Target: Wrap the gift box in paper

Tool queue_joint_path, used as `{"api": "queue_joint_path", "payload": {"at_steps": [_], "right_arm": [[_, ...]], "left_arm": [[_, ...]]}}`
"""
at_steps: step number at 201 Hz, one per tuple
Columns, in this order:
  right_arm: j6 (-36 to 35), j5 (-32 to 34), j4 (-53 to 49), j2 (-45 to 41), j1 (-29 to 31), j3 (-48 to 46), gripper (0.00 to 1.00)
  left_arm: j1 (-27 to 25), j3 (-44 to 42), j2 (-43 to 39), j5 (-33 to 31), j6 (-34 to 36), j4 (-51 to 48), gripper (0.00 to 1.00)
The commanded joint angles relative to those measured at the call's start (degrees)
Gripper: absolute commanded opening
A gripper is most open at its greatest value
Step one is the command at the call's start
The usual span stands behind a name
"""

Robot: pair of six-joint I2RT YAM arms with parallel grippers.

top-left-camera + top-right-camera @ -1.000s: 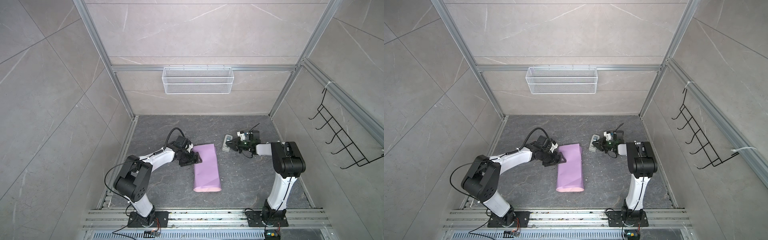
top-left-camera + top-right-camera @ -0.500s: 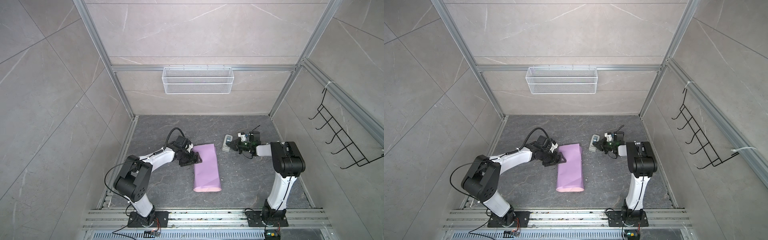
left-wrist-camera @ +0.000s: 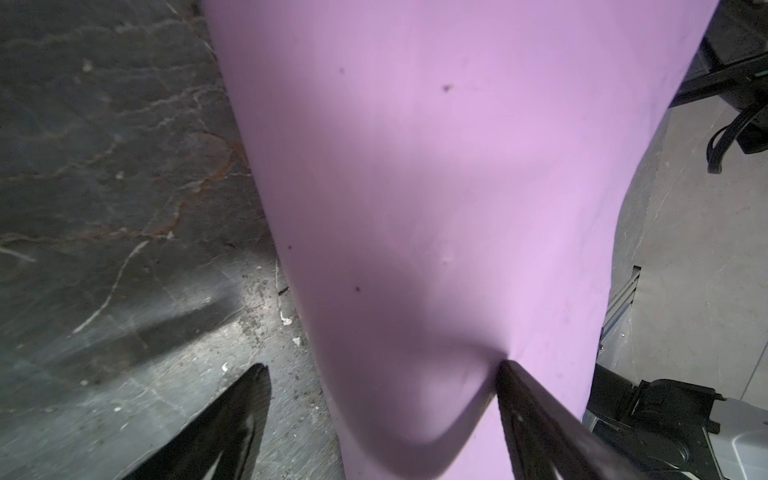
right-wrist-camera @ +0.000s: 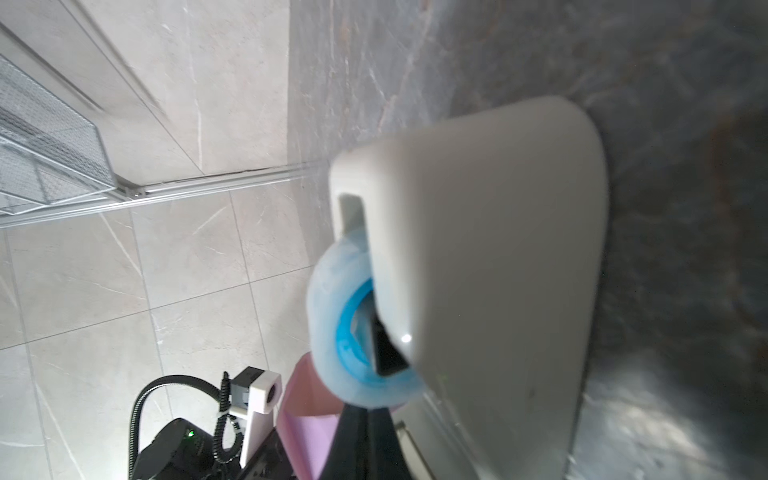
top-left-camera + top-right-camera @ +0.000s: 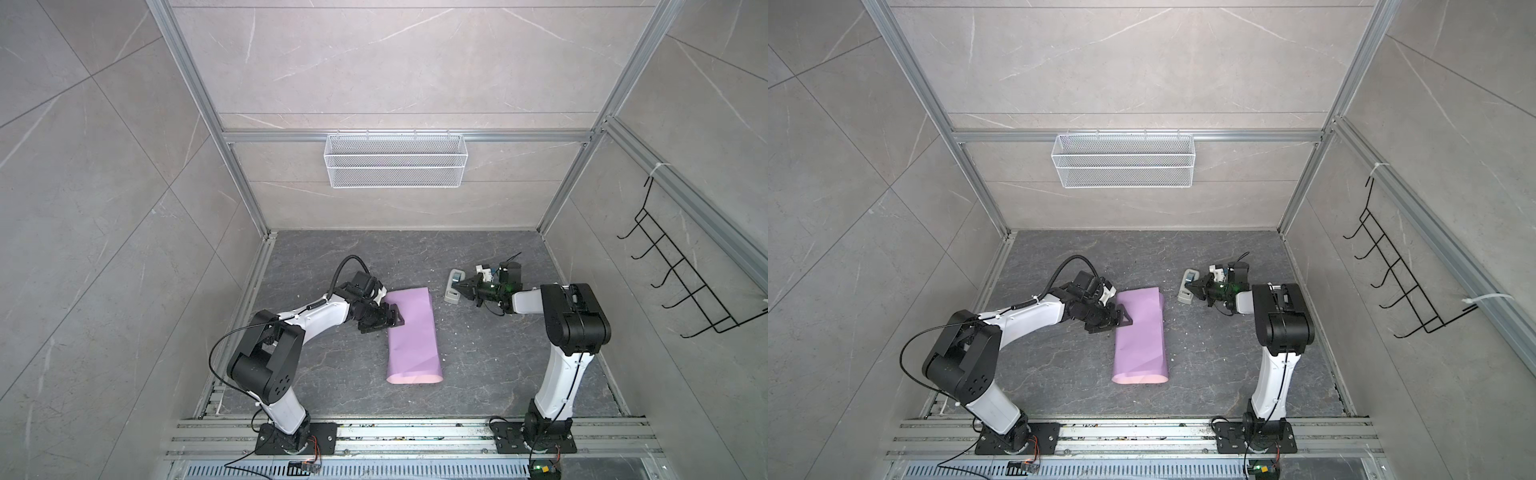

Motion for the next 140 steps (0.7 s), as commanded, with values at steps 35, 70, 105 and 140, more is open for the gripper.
{"api": "queue_joint_path", "payload": {"at_steps": [35, 70, 105, 140], "right_arm": [[1.59, -1.72, 3.69, -3.37, 0.63, -2.44, 0.0], [1.58, -1.46, 3.85, -4.48, 1.37, -4.19, 0.0], [1.55, -1.04, 3.75, -5.93, 2.56, -5.97, 0.0], [1.4, -0.23, 3.64, -8.23, 3.58, -8.6, 0.0]], "left_arm": [[-0.39, -1.03, 0.96, -2.2, 1.81, -3.3, 0.86], [-0.43, -1.07, 0.84, -2.42, 1.81, -3.35, 0.86], [-0.42, -0.93, 0.85, -2.51, 1.79, -3.43, 0.86], [-0.44, -1.06, 0.84, -2.55, 1.86, -3.46, 0.86]]}}
